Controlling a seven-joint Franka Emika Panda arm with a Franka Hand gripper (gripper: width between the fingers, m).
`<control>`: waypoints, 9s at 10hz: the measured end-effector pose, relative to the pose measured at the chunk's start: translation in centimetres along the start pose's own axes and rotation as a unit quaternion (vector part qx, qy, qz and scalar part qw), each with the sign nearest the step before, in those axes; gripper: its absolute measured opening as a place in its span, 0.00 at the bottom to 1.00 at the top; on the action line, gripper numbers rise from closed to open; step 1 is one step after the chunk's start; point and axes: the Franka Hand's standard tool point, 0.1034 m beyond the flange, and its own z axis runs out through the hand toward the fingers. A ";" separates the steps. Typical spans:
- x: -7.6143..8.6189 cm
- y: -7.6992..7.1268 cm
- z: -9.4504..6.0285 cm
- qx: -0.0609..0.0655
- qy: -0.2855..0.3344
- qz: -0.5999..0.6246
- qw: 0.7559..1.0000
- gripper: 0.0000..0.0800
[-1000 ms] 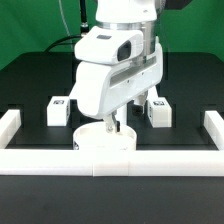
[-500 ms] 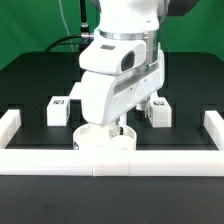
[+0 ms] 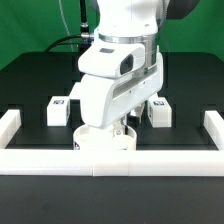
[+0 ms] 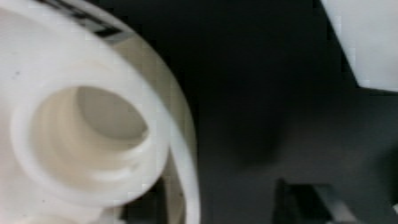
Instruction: Assemble stool
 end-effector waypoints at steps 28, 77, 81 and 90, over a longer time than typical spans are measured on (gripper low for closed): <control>10.1 -5.8 -3.7 -0.001 0.021 0.000 1.000 0.80; 2.6 -9.4 0.1 0.260 -0.416 0.414 0.767 0.42; 3.1 -9.2 -5.8 0.275 -0.435 0.394 0.761 0.42; 6.5 -5.7 -9.1 0.183 -0.254 0.438 0.843 0.42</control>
Offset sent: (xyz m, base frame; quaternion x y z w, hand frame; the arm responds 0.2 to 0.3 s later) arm 0.0000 0.0000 0.0000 0.0000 0.0000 0.0000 1.0000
